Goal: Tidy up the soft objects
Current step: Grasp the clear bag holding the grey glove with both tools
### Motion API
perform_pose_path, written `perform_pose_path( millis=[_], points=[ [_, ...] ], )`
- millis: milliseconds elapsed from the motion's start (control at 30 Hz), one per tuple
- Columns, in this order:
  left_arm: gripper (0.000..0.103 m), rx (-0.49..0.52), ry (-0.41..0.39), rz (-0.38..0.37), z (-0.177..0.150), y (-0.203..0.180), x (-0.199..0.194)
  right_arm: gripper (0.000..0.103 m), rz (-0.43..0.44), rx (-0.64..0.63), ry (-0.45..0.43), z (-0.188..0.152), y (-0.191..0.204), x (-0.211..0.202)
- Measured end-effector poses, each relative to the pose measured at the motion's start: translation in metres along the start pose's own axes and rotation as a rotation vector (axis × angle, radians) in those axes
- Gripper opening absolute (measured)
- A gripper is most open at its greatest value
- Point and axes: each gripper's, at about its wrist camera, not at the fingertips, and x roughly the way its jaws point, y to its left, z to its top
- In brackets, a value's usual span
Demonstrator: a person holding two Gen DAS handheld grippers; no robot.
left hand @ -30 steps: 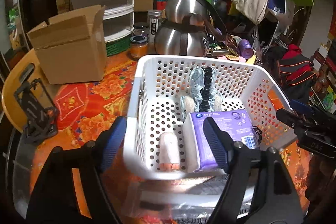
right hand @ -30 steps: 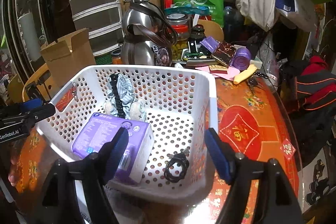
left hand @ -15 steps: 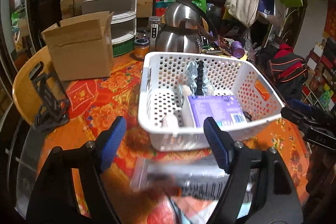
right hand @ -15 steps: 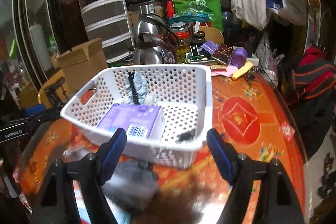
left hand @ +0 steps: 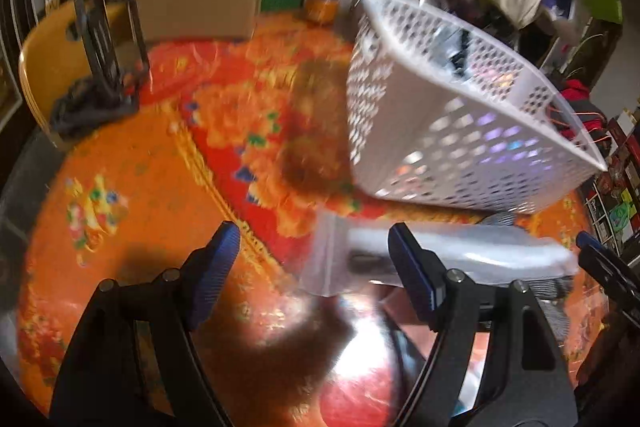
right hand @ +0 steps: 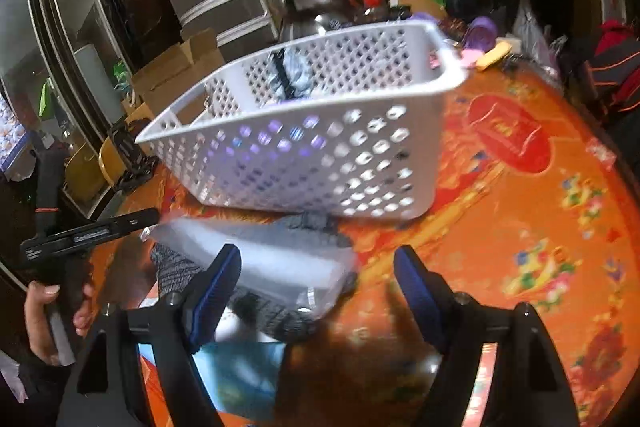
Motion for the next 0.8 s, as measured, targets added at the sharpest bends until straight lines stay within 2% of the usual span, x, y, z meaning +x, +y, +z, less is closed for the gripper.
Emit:
perform_pose_path(
  millis=[100, 167, 267, 400, 467, 533, 600, 800],
  points=[
    [0.075, -0.026, 0.048, -0.006, -0.005, 0.008, 0.024, 0.067, -0.002, -0.021, 0.031, -0.005, 0.006, 0.012],
    [0.075, -0.026, 0.078, -0.007, -0.010, 0.009, 0.035, 0.054, 0.012, -0.021, 0.043, -0.007, 0.006, 0.017],
    [0.075, 0.014, 0.072, 0.019, -0.013, 0.001, 0.041, 0.048, 0.019, -0.021, 0.028, -0.008, 0.006, 0.016],
    [0.072, 0.022, 0.061, 0.013, -0.018, -0.001, 0.039, 0.044, 0.017, -0.038, 0.024, -0.009, 0.007, 0.015],
    [0.063, 0.021, 0.054, 0.001, -0.020, -0.001, 0.037, 0.041, 0.017, -0.041, 0.021, -0.009, 0.007, 0.015],
    [0.049, 0.026, 0.045, -0.013, -0.023, -0.002, 0.034, 0.038, 0.016, -0.046, 0.016, -0.008, 0.008, 0.014],
    [0.046, 0.027, 0.044, -0.049, -0.023, -0.003, 0.032, 0.035, 0.014, -0.056, 0.015, -0.008, 0.009, 0.013],
    [0.023, 0.032, 0.051, -0.092, -0.024, -0.006, 0.032, 0.029, 0.014, -0.078, 0.022, -0.009, 0.011, 0.013]
  ],
)
